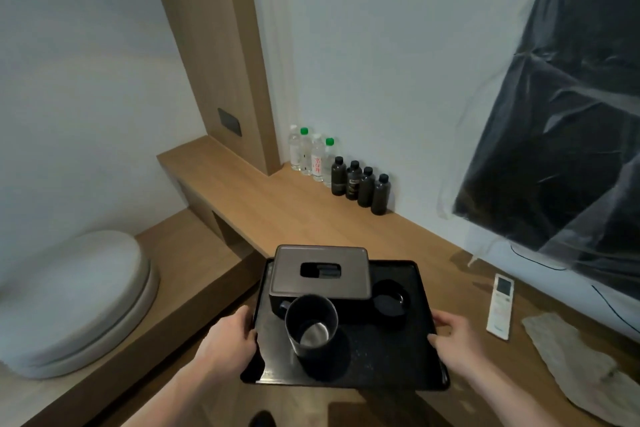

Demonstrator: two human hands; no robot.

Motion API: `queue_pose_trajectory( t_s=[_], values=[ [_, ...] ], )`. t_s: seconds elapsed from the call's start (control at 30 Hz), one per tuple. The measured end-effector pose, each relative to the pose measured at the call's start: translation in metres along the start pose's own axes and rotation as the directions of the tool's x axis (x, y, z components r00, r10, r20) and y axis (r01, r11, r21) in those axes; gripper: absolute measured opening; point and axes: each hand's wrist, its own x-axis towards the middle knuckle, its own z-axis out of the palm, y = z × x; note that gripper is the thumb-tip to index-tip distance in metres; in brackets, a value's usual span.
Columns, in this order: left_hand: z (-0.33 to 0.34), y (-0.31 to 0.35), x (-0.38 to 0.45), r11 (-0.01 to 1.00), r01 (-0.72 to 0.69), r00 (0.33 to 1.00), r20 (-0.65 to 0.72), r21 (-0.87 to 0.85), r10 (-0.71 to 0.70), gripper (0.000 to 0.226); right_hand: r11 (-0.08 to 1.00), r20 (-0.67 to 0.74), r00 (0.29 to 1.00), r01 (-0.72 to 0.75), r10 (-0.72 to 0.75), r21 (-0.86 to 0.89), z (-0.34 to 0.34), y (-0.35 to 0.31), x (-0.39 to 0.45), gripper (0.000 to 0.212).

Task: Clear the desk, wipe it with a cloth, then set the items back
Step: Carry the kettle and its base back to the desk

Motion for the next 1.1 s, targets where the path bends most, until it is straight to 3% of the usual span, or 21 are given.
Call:
queue_pose_trajectory(
  t_s=[0.17, 0.53, 0.63, 0.83, 0.97, 1.1],
  values=[
    [-0.035, -0.02, 0.086, 0.997, -0.061, 0.998, 0.015, 0.054, 0.06, 0.019, 0.995, -0.043, 0.996, -0.076, 0.079, 0.068, 0.042, -0.035, 0.043, 0.047],
    [-0.09, -0.069, 0.243, 0.979, -0.169, 0.979, 0.133, 0.113, 0.153, 0.014, 0.958, -0.144, 0.957, -0.228, 0.253, 0.171, 0.128, -0.096, 0.119, 0.047],
    [-0.096, -0.074, 0.274, 0.978, -0.166, 0.976, 0.16, 0.123, 0.146, 0.005, 0.946, -0.134, 0.949, -0.257, 0.286, 0.197, 0.139, -0.11, 0.141, 0.047],
    [-0.104, -0.081, 0.339, 0.98, -0.119, 0.982, 0.164, 0.157, 0.093, 0.023, 0.939, -0.154, 0.943, -0.256, 0.294, 0.229, 0.153, -0.135, 0.204, 0.048],
    [-0.112, -0.077, 0.376, 0.978, -0.091, 0.986, 0.158, 0.186, 0.062, 0.01, 0.944, -0.126, 0.956, -0.232, 0.266, 0.235, 0.161, -0.154, 0.243, 0.048],
    [-0.117, -0.077, 0.406, 0.979, -0.074, 0.983, 0.178, 0.189, 0.04, 0.01, 0.931, -0.124, 0.942, -0.276, 0.312, 0.24, 0.178, -0.148, 0.279, 0.048]
  ],
)
